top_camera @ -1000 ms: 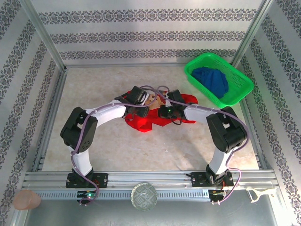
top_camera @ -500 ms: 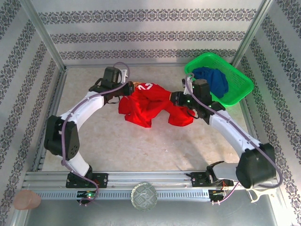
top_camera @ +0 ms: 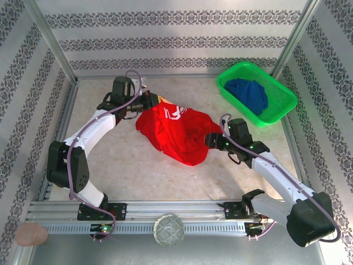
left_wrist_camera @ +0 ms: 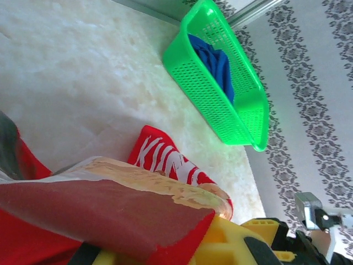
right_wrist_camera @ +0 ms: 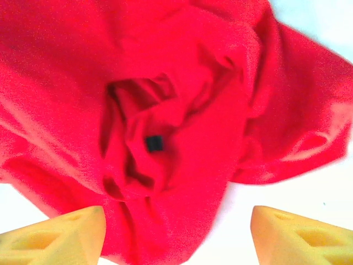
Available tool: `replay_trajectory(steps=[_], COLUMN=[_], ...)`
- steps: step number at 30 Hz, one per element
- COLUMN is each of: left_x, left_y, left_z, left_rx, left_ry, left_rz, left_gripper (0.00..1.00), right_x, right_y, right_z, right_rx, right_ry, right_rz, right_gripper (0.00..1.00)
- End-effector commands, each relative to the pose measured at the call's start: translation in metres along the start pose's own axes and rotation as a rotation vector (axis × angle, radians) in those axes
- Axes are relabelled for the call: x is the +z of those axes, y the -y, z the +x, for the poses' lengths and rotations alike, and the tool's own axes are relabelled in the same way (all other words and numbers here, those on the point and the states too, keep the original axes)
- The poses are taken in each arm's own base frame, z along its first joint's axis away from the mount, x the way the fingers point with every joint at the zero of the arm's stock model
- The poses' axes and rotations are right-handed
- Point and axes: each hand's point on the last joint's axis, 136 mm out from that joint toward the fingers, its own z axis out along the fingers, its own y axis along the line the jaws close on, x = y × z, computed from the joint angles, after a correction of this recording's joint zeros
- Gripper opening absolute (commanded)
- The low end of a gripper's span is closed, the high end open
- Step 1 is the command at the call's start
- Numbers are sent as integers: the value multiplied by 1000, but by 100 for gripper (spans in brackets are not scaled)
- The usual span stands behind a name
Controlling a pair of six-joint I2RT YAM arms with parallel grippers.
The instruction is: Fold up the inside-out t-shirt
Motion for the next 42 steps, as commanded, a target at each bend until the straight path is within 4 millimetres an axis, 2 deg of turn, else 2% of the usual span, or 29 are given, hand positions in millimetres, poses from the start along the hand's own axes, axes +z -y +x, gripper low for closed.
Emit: replay_trajectory(steps=[1, 3, 10, 13, 18, 20, 25, 27, 29, 33, 35, 39, 42], left_x=[-8, -8, -8, -10, -14, -16, -22, -24, -26, -31, -32, -33, -31], left_y=[21, 25, 35, 40, 47, 50, 56, 60, 66, 72, 73, 73, 73], left_z=[-7, -4, 2, 2, 3, 3, 3, 2, 1, 0, -1, -1, -1], left_rx=[8, 9, 5, 9, 9, 6, 15, 19, 21, 29, 31, 31, 28], left_ry=[23, 18, 4, 8, 11, 9, 15, 14, 14, 13, 16, 19, 12], left_rz=[88, 92, 105, 111, 124, 131, 140, 152, 166, 176, 176, 173, 178], left_gripper=[0, 0, 0, 0, 0, 0, 0, 0, 0, 0, 0, 0, 0], right_x=[-8, 1, 52, 76, 111, 123, 119, 119, 122, 127, 125, 105, 87], right_y=[-35, -54, -119, -139, -151, -144, -87, -74, -71, -76, -86, -108, -115], right_z=[-34, -38, -41, -40, -58, -69, -97, -103, -107, -108, -107, -108, -111], right_rx=[-173, -238, -338, -349, -319, -295, -145, -94, -84, -102, -104, -124, -143], right_ry=[104, 112, 110, 109, 143, 176, 327, 337, 321, 305, 301, 316, 351], right_rz=[3, 1, -24, -26, 1, 68, 299, 306, 306, 281, 220, 127, 109], right_gripper=[75, 78, 80, 80, 81, 80, 73, 72, 71, 73, 76, 78, 79])
